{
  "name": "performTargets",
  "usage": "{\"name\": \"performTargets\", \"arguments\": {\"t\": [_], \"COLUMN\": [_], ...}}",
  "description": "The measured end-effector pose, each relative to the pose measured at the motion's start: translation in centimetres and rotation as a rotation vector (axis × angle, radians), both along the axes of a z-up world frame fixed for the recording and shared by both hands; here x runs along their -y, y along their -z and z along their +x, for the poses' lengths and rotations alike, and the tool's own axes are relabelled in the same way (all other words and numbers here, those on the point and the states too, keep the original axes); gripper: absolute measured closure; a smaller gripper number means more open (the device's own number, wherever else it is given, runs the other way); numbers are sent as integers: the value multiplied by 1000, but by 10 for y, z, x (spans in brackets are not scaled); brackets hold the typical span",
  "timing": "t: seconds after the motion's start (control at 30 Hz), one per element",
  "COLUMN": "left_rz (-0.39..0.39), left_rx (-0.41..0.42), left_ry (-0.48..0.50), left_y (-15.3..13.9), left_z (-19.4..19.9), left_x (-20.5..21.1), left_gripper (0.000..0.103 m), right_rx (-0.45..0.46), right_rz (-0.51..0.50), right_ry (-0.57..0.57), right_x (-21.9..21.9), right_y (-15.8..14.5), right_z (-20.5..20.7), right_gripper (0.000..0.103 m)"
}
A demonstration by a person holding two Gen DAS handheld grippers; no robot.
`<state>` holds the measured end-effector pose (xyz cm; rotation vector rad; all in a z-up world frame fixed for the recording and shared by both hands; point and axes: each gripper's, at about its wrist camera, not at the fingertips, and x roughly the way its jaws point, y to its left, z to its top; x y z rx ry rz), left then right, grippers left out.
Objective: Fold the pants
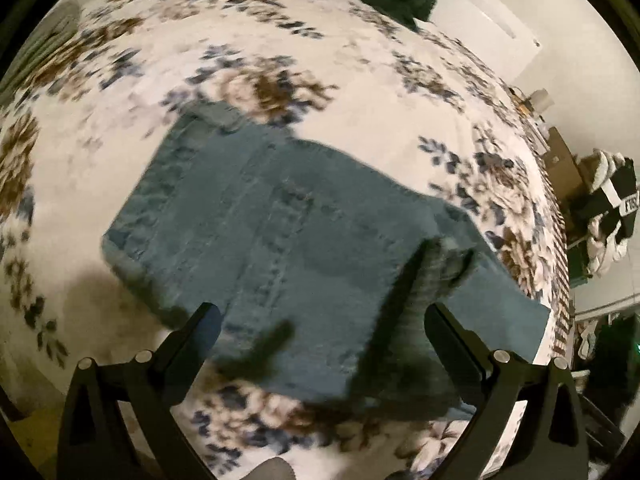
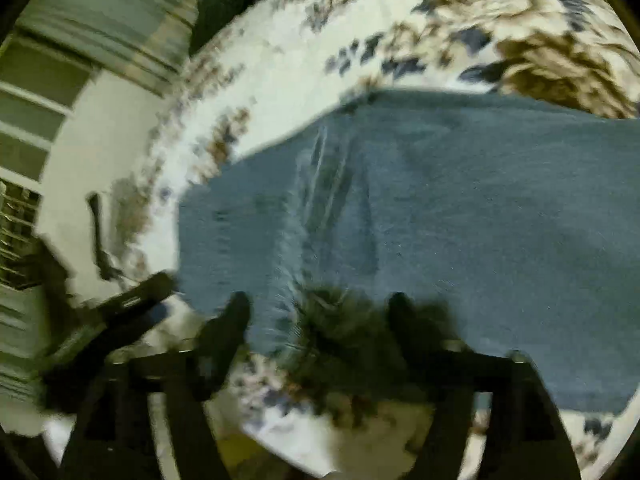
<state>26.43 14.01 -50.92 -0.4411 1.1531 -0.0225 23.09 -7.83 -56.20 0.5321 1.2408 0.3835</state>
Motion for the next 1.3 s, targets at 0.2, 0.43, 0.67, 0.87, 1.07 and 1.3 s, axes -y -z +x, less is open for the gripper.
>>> {"name": "performTargets", "arguments": {"t": [0.2, 0.43, 0.67, 0.87, 1.07, 1.3], "left_rz": [66, 233, 234, 197, 183, 159], "left_rx": [3, -150, -154, -129, -65, -104], "left_ry": [133, 231, 244, 194, 167, 127], "left_y": [15, 72, 73, 52, 6, -22], "left_z": [40, 89, 84, 70, 30, -17], "left_x": [62, 98, 91, 76, 54, 23], "left_gripper": [0, 0, 0, 0, 0, 0], "right_rx": [-127, -282, -287, -302, -232, -164], "right_rz": [-213, -433, -491, -525, -636, -613], "right_ry": [217, 333, 307, 291, 258, 207], "right_x": [75, 134, 137, 138, 124, 67], "right_y": [-9, 32, 47, 41, -10, -63], "right_z": [-10, -1, 1, 1, -10, -18], "right_gripper": [25, 25, 25, 25, 25, 0]}}
